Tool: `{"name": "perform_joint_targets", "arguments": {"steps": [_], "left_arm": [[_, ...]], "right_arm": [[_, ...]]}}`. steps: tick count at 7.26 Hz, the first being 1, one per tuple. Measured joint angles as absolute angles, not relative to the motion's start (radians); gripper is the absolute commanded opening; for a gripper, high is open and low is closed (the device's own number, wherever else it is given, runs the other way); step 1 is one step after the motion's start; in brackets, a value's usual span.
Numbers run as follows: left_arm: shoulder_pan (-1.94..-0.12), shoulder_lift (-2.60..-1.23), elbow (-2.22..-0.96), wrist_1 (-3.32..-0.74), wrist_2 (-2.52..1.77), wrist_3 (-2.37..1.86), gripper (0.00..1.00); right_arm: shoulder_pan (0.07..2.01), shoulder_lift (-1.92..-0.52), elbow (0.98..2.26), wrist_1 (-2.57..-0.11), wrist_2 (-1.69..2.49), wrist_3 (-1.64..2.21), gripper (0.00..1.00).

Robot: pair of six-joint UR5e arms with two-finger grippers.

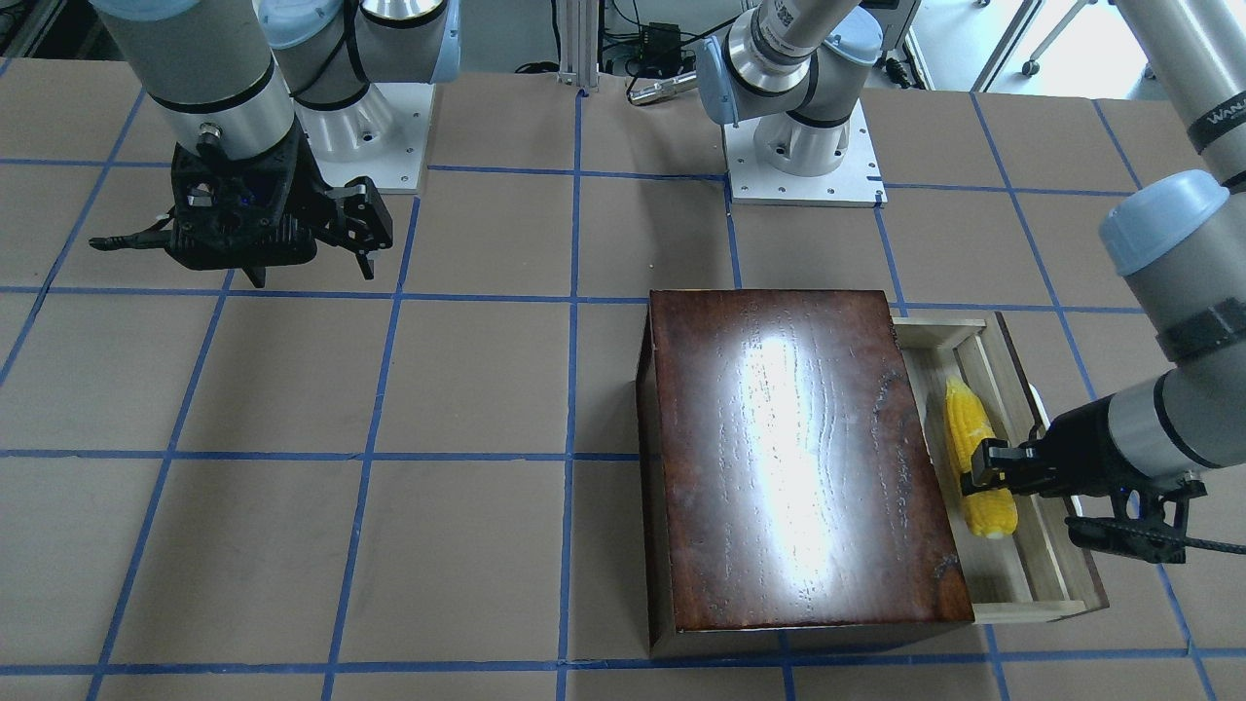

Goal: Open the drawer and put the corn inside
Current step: 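Carry the corn over the open drawer and lower it inside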

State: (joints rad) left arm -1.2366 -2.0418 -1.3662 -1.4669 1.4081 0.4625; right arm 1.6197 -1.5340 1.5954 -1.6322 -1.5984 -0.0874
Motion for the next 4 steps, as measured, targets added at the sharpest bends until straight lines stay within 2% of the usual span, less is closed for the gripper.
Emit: {"name": "perform_joint_targets", "arguments": {"steps": [1,2,4], "left_arm": [[-1.237,-2.047,-1.367,-1.467,1.406,0.462,0.95],[-1.237,-2.049,-1.367,-1.467,1.405,0.46,1.0],[-1.236,-2.049,-1.367,-1.467,1.404,0.457,1.0]], "right_arm": [[1.62,-1.534,1.595,-1.632,-1.598,-0.087,1.0],[1.62,-1.534,1.595,-1.632,-1.598,-0.087,1.0],[1.619,-1.534,1.595,-1.632,-1.598,-0.087,1.0]]}}
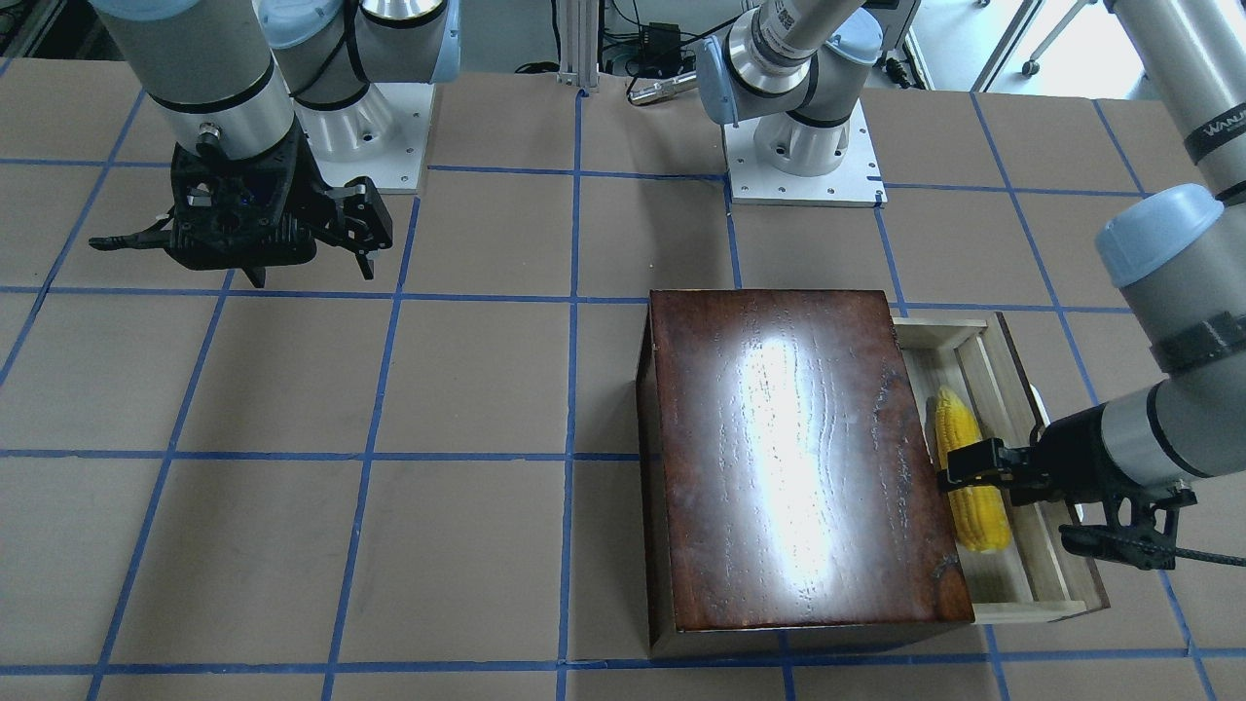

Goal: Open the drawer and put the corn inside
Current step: 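Carry the corn over the open drawer and lower it inside, then open the left gripper and raise it away from the drawer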

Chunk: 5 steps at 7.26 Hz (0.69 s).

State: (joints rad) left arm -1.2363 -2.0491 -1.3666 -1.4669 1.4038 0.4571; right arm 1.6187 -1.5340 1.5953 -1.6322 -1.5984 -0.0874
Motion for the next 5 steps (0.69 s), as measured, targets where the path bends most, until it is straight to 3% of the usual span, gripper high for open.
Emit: {"name": "perform_joint_targets", "arguments": {"steps": [5], "left_arm": [[-1.273,-1.944,-1.317,-1.551,1.43,0.385,1.0]], "right_arm": [[1.621,-1.534,1.595,-1.632,-1.598,-0.087,1.0]]}}
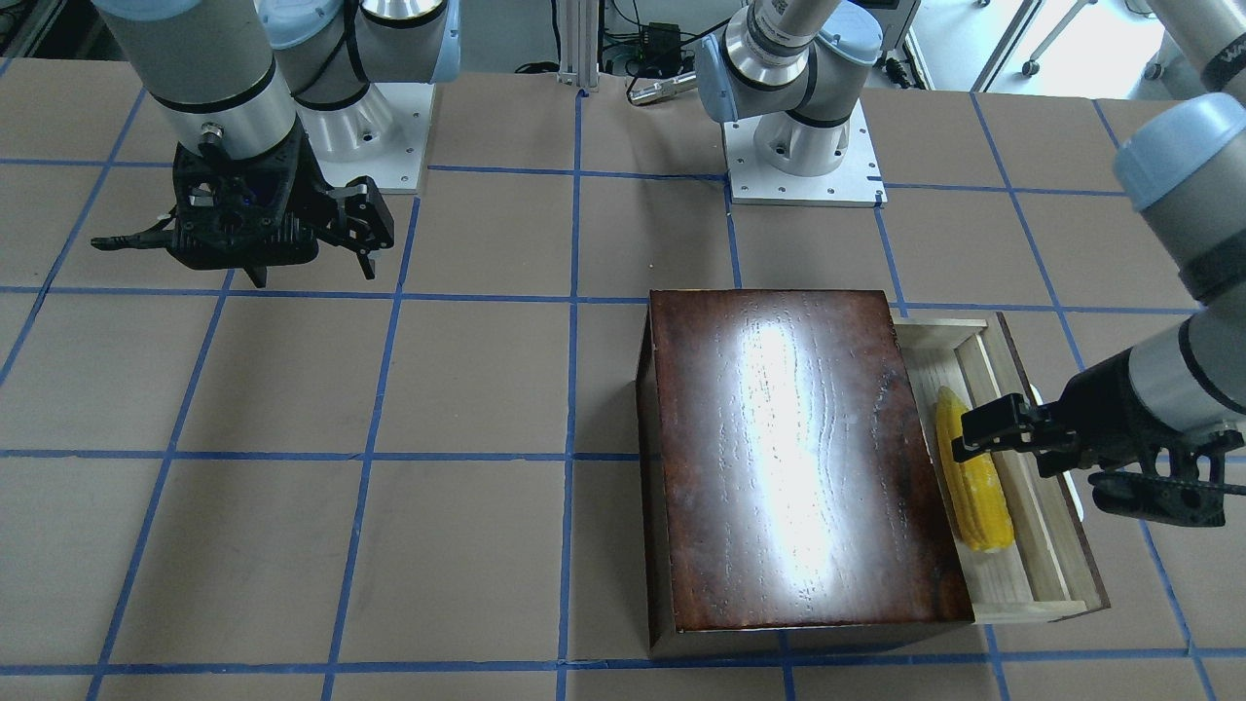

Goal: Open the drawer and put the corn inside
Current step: 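Open the left gripper and raise it away from the drawer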

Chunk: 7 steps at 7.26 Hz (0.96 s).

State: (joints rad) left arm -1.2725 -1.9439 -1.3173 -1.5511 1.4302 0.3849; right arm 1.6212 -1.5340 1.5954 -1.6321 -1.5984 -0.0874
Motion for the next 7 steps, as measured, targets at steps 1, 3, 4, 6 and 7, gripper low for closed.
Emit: {"name": "perform_joint_targets", "arguments": {"steps": [1,3,4,6,7], "left_arm": [[-1.302,-1.913,-1.292,-1.59,1.45,0.321,1.0],[-1.375,-1.86,-1.279,-1.63,1.469,0.167,1.0],[-1.418,-1.84,-1.283,-1.638,1.472,0.096,1.0],[-1.5,-1.81,-1.318,-1.642,1.495,0.044,1.0],[-1.525,-1.796,-1.344,-1.639,1.539,0.039,1.0]], "right_arm": [[1.621,-1.534,1.595,-1.632,-1.598,-0.087,1.0],[1.621,-1.535,1.596,-1.632,-1.598,-0.087,1.0],[1.621,-1.535,1.596,-1.632,-1.598,-0.087,1.0],[1.62,-1.535,1.595,-1.632,-1.598,-0.087,1.0],[1.619,-1.535,1.595,-1.632,-1.598,-0.087,1.0]]}}
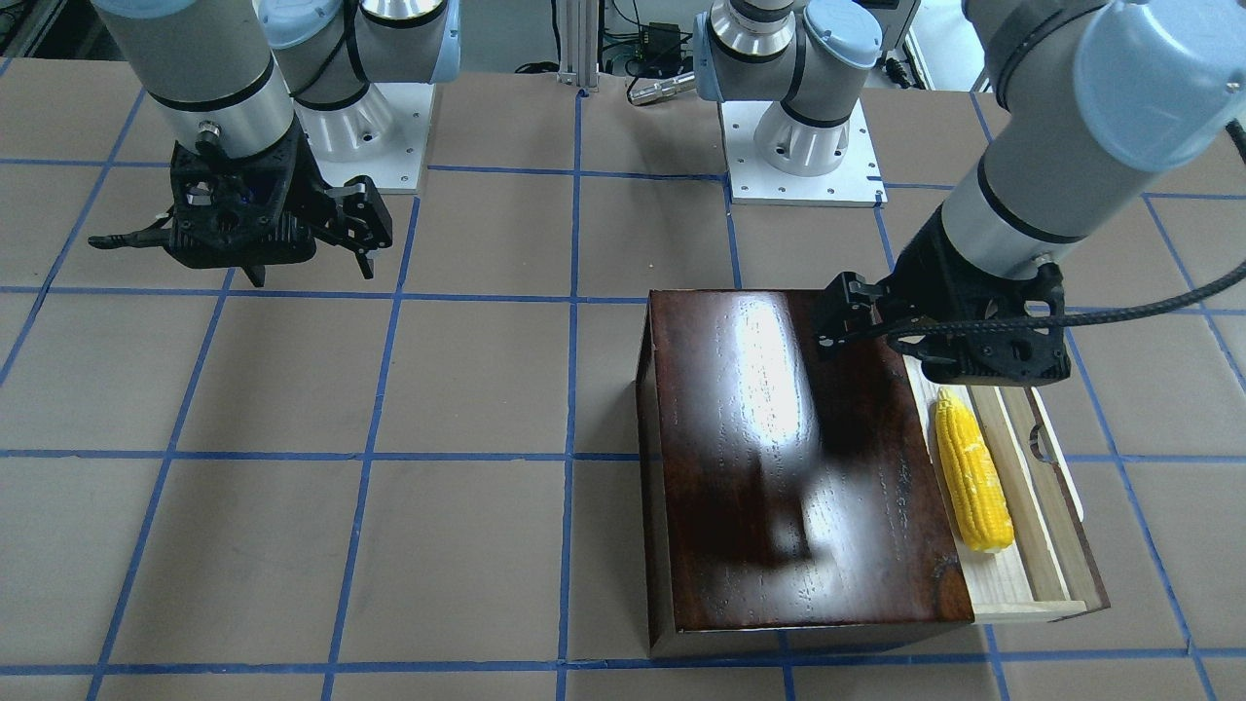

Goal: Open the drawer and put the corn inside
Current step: 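Open the left gripper and raise it away from the drawer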

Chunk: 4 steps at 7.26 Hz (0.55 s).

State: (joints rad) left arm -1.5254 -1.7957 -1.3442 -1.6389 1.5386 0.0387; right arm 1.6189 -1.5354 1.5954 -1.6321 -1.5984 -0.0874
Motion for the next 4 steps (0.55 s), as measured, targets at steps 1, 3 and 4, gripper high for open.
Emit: {"name": "perform_joint_targets", "arguments": {"steps": [1,3,4], "left_arm": [[-1.538,-1.779,-1.363,-1.637,1.568,0.037,1.0],[-1.546,-1.748,-1.384,-1.639,1.58,0.038,1.0],[-1.547,-1.738,-1.399,-1.637,1.581,0.039,1.0]], "right_arm": [[1.618,-1.535,1.595,-1.632,-1.598,-0.087,1.0],[1.619,-1.535,1.596,-1.632,-1.598,-0.087,1.0],[1.619,-1.535,1.596,-1.632,-1.598,-0.087,1.0]]}}
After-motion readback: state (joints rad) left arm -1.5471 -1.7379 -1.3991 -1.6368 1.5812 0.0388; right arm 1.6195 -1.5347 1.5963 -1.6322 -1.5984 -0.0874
